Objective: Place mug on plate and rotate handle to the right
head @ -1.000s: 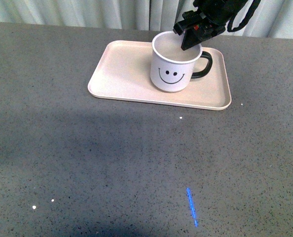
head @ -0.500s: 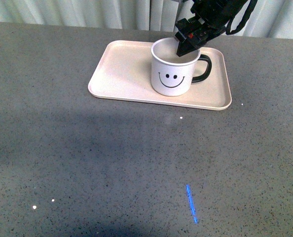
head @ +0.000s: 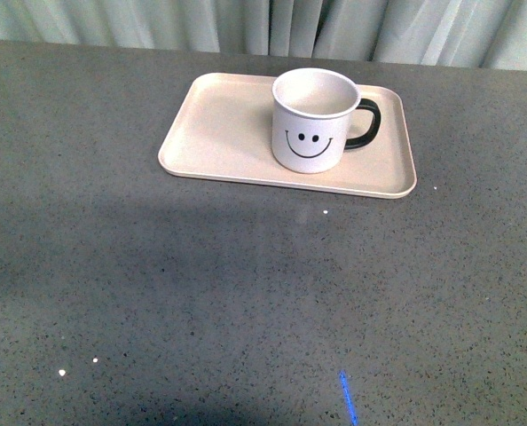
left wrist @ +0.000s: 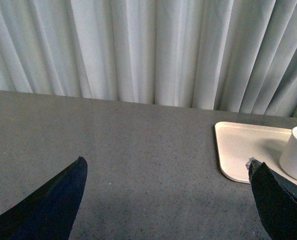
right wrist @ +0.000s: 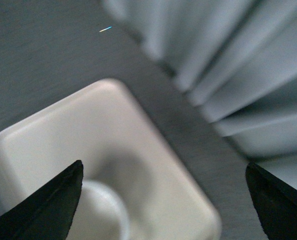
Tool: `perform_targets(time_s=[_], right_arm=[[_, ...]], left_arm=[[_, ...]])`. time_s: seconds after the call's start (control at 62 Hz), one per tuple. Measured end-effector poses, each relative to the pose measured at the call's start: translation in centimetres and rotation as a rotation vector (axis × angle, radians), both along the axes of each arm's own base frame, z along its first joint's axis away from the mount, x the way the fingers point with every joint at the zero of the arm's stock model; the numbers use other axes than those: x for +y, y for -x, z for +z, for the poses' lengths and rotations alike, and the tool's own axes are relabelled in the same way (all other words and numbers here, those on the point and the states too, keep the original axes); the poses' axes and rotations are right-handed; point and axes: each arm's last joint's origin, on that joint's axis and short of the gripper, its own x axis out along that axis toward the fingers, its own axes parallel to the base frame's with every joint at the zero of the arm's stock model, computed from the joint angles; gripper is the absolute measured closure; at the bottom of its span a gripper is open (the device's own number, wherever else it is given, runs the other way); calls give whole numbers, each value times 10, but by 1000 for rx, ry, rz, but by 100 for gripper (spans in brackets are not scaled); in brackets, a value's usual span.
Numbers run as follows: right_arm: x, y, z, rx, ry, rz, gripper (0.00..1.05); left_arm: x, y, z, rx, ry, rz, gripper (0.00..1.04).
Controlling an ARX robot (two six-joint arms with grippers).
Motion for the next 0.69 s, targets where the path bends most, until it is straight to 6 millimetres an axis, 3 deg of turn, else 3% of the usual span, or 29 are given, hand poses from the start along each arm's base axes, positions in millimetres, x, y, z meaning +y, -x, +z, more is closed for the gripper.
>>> perform_targets(time_s=[0.016,0.113,0.258,0.468,0.694], right_arm=[[-2,2,-2,-79,-22,-116,20],[-12,26,-20,-307,-186,-362,35],[-31,94,-39,-486,-389,-417,62],[-47,166,-62,-474,-425,-429,102],[-58,230,-78,-461,-424,-436,103]], left_arm=[[0,0,0,0,0,0,9],[0,0,0,0,0,0,9],[0,0,0,0,0,0,9],[0,0,0,0,0,0,9],[0,0,0,0,0,0,9]])
